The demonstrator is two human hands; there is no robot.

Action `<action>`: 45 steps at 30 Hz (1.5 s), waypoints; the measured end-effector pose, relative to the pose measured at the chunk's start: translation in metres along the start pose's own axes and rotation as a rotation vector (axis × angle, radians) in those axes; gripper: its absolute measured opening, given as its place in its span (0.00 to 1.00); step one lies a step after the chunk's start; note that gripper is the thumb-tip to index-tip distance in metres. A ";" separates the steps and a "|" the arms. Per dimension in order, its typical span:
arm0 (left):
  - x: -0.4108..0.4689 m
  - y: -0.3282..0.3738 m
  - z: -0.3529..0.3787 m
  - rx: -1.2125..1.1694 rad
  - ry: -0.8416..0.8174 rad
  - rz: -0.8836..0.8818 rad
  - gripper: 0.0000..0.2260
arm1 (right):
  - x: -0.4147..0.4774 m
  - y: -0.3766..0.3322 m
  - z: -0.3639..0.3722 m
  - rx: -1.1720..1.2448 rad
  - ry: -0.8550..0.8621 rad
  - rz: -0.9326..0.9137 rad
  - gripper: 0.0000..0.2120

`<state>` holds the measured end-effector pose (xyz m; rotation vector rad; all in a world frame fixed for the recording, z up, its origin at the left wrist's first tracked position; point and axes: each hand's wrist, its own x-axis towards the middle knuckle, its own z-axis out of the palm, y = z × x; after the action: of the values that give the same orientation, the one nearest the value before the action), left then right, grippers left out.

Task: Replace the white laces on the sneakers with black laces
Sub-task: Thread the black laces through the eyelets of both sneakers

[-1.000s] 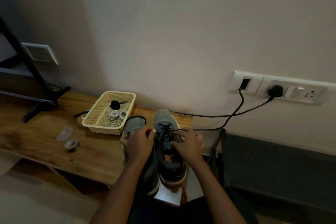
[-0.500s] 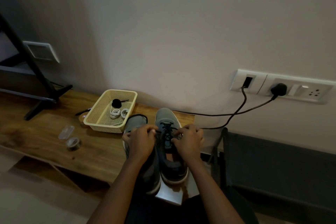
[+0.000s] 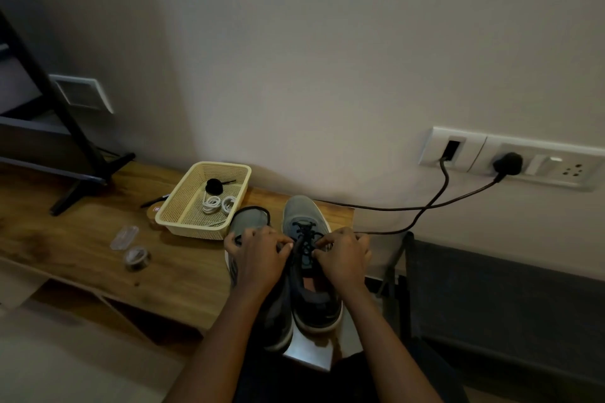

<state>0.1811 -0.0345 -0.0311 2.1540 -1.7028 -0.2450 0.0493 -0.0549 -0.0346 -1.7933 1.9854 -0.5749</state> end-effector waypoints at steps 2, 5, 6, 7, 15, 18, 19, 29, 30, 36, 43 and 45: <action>0.001 -0.001 0.000 0.006 -0.026 0.001 0.09 | -0.001 0.000 -0.001 0.002 0.003 -0.001 0.10; 0.002 -0.001 0.004 0.037 -0.040 -0.003 0.08 | 0.000 0.000 -0.001 -0.016 0.018 0.010 0.10; 0.001 0.000 0.005 0.038 -0.025 -0.012 0.08 | 0.000 0.000 -0.001 -0.026 0.033 0.015 0.10; 0.001 0.001 0.006 0.021 -0.003 -0.026 0.08 | 0.000 0.000 -0.002 -0.034 0.048 0.018 0.10; 0.001 0.008 0.003 -0.318 0.402 -0.303 0.06 | -0.002 0.002 -0.003 -0.031 0.050 -0.002 0.09; 0.001 0.006 0.003 -0.352 0.400 -0.303 0.07 | -0.002 0.003 -0.003 -0.004 0.040 0.011 0.08; 0.002 0.003 0.004 -0.320 0.359 -0.279 0.07 | -0.001 0.003 -0.003 0.012 0.033 0.016 0.08; 0.004 -0.002 0.006 -0.136 0.100 -0.054 0.08 | 0.002 0.001 0.003 0.042 0.019 0.019 0.08; 0.003 0.000 0.007 -0.119 0.082 -0.038 0.09 | 0.003 0.001 0.005 0.023 0.025 0.021 0.09; 0.006 0.004 0.012 -0.066 0.020 -0.077 0.10 | 0.006 0.002 0.010 0.002 0.045 0.039 0.11; 0.007 0.007 0.010 -0.160 0.074 -0.157 0.07 | 0.000 0.001 0.002 -0.028 0.076 0.013 0.08; 0.006 0.007 0.005 -0.254 0.182 -0.227 0.05 | -0.002 0.000 -0.001 -0.044 0.079 0.002 0.09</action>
<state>0.1741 -0.0424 -0.0326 2.1051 -1.2564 -0.2996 0.0489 -0.0530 -0.0343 -1.8209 2.0670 -0.6147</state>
